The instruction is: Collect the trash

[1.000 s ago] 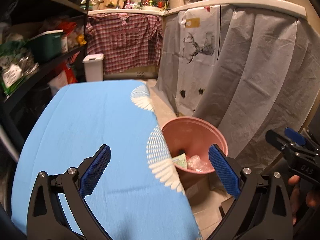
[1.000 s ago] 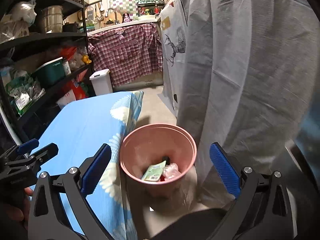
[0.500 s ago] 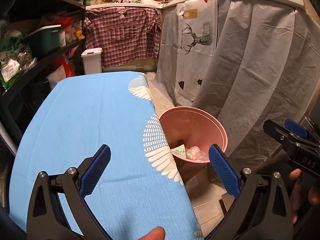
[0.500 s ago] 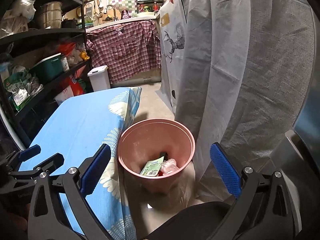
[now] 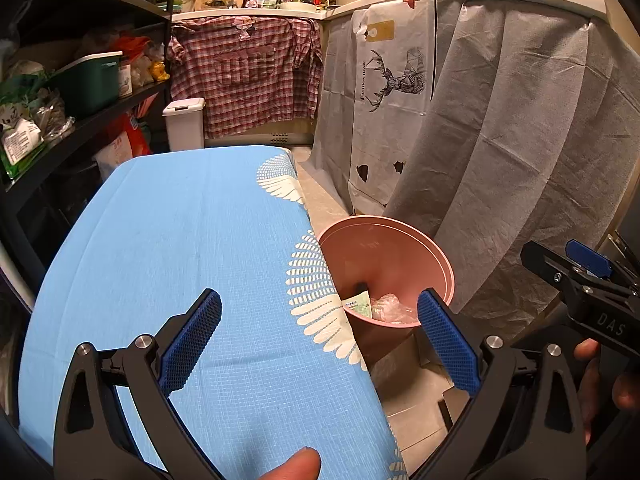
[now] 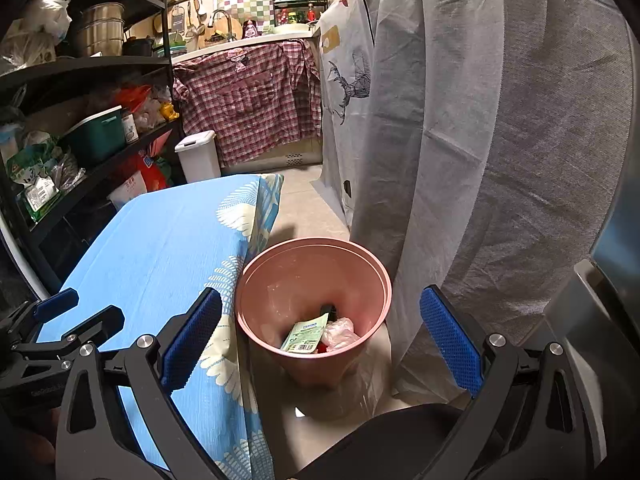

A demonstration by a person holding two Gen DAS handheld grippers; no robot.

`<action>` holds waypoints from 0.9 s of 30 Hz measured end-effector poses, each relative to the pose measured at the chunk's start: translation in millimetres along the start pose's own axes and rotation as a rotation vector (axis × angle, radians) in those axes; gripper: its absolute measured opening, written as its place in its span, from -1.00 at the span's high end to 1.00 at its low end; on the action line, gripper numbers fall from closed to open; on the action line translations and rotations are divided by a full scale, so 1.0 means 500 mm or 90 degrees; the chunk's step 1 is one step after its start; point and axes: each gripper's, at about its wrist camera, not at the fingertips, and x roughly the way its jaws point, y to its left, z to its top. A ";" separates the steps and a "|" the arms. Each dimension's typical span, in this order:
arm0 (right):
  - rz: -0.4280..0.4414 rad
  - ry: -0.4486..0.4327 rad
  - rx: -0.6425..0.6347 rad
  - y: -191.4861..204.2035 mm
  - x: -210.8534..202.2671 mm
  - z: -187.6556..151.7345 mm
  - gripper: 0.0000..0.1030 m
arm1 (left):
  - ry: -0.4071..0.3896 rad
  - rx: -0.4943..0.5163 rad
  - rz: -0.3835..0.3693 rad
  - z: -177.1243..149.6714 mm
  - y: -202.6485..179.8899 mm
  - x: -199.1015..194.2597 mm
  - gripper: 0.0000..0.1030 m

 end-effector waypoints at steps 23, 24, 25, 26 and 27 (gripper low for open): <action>0.001 -0.003 0.009 0.006 0.001 0.001 -0.89 | 0.005 0.010 -0.002 0.000 -0.007 0.007 -0.85; 0.001 -0.002 0.009 0.006 0.001 0.001 -0.90 | 0.005 0.010 -0.002 0.000 -0.008 0.007 -0.85; 0.001 -0.002 0.008 0.006 0.001 0.001 -0.89 | 0.005 0.012 -0.002 -0.001 -0.008 0.007 -0.85; 0.001 -0.002 0.008 0.006 0.001 0.001 -0.89 | 0.005 0.013 -0.001 -0.001 -0.009 0.007 -0.85; 0.001 -0.002 0.008 0.005 0.000 0.001 -0.89 | 0.003 0.016 0.001 -0.002 -0.010 0.006 -0.85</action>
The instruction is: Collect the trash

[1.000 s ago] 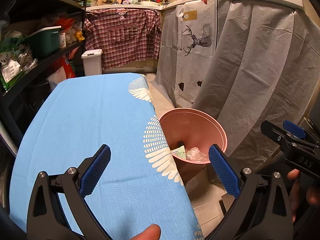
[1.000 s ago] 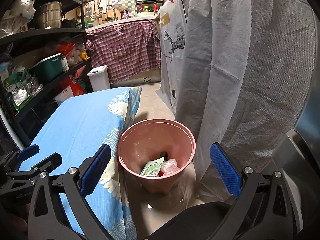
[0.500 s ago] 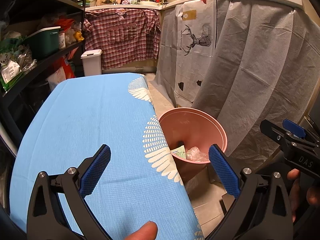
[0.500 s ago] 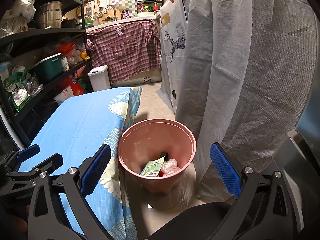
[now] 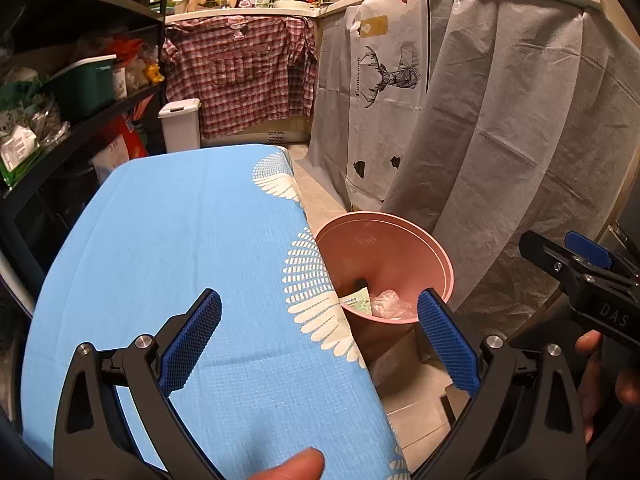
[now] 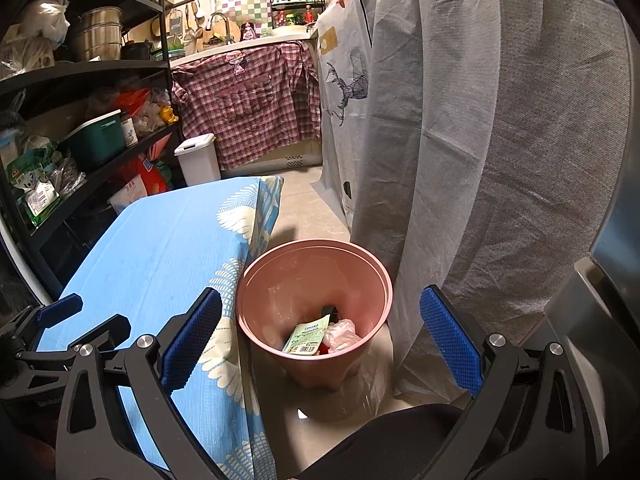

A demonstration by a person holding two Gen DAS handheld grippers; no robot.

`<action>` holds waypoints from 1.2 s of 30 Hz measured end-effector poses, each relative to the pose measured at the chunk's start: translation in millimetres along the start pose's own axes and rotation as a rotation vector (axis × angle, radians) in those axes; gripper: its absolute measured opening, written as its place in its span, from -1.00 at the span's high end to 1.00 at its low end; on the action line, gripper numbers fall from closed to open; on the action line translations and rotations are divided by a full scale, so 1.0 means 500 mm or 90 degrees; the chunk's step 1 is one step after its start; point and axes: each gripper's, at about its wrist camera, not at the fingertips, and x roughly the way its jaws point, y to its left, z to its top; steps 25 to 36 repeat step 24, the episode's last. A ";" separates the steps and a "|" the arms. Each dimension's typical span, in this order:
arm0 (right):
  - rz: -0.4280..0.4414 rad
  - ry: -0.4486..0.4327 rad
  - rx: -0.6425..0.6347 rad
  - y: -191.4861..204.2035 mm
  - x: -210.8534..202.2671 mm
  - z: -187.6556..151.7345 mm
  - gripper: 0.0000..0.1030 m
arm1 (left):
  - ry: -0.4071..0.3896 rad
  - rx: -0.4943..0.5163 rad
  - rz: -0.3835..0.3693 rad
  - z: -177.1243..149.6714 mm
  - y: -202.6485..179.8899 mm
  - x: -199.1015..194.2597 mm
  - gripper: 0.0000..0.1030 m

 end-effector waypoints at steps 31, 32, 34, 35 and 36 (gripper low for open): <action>0.001 -0.001 0.000 -0.002 -0.002 -0.001 -0.89 | 0.004 0.004 -0.003 -0.004 -0.003 -0.003 -0.85; 0.001 -0.001 0.000 -0.002 -0.002 -0.001 -0.89 | 0.004 0.004 -0.003 -0.004 -0.003 -0.003 -0.85; 0.001 -0.001 0.000 -0.002 -0.002 -0.001 -0.89 | 0.004 0.004 -0.003 -0.004 -0.003 -0.003 -0.85; 0.001 -0.001 0.000 -0.002 -0.002 -0.001 -0.89 | 0.004 0.004 -0.003 -0.004 -0.003 -0.003 -0.85; 0.001 -0.001 0.000 -0.002 -0.002 -0.001 -0.89 | 0.004 0.004 -0.003 -0.004 -0.003 -0.003 -0.85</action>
